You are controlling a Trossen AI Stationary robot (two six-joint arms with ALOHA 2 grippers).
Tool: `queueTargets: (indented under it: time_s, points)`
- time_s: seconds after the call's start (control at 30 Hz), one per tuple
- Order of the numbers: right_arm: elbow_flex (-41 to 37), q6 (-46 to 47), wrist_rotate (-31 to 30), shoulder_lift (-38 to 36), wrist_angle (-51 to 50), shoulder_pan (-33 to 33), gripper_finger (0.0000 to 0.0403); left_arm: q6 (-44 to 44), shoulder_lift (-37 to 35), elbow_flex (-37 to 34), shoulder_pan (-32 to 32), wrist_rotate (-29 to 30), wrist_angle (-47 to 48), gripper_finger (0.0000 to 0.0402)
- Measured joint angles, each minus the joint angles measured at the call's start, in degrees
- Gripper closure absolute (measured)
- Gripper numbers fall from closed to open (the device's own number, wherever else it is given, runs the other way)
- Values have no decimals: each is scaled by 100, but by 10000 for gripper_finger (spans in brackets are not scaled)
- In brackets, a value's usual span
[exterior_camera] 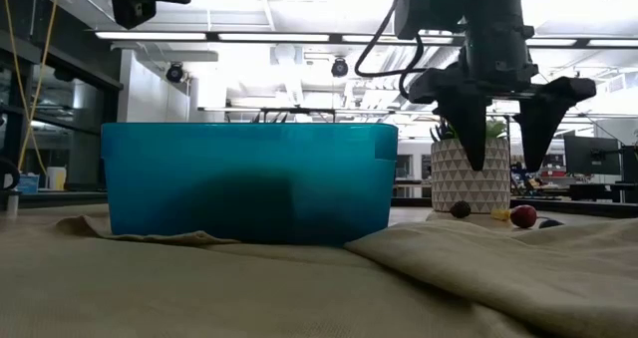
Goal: Pick and placing Produce into tupperware
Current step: Put the cherry into the blue bin
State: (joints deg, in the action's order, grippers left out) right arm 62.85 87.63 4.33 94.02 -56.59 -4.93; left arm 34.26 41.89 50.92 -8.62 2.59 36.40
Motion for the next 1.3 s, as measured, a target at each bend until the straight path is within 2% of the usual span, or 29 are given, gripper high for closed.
queueTargets:
  time_s: [0.3,0.5,0.77,1.3]
  points:
    - [0,728,-4,7,16,0,142,-327,0,0,0,-48,183,245]
    - [-12,897,-16,7,-6,0,151,-416,0,0,0,-66,540,245]
    - [-667,1144,202,15,732,-83,151,-424,-1,0,0,-68,762,245]
    - [-680,788,84,15,655,247,151,-553,-1,0,0,-68,757,245]
